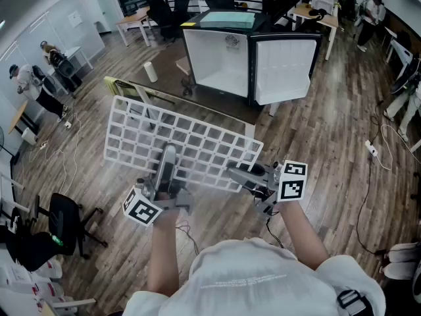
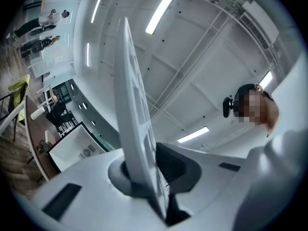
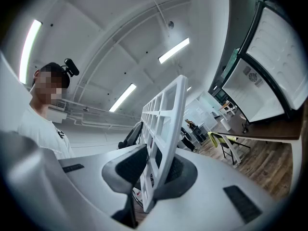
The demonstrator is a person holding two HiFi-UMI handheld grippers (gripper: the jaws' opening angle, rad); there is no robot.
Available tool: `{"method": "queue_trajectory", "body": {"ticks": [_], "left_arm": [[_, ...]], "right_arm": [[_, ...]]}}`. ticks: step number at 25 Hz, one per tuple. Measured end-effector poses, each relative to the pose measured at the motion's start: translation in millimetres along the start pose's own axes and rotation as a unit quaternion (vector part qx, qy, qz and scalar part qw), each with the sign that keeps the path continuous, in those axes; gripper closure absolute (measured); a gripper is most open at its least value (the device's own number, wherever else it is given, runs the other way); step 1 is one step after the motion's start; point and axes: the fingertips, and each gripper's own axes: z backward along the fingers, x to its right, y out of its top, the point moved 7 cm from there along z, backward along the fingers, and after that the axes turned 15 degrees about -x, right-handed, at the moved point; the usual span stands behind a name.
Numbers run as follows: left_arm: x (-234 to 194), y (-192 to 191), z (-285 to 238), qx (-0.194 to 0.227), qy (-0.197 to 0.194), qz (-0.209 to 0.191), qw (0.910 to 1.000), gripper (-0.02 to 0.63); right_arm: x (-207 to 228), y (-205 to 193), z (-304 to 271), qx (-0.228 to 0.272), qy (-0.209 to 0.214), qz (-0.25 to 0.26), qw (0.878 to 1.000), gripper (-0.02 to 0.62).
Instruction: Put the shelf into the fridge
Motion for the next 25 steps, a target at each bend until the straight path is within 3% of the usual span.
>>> {"method": "queue_trajectory", "body": {"ticks": [19, 25], "left_arm": [[-58.1, 15.6, 56.0, -0.024, 0.004, 0.041, 0.9989, 0.564], [-83.7, 7.5, 58.7, -0.03, 0.029, 0.076, 0.9962, 0.563]], "right_arm": [[4.0, -29.5, -73.1, 0.001, -0.047, -0.02, 0.999, 0.518], [20.4, -34.2, -82.2, -0.009, -0.058, -0.038, 0.998, 0.519]]}}
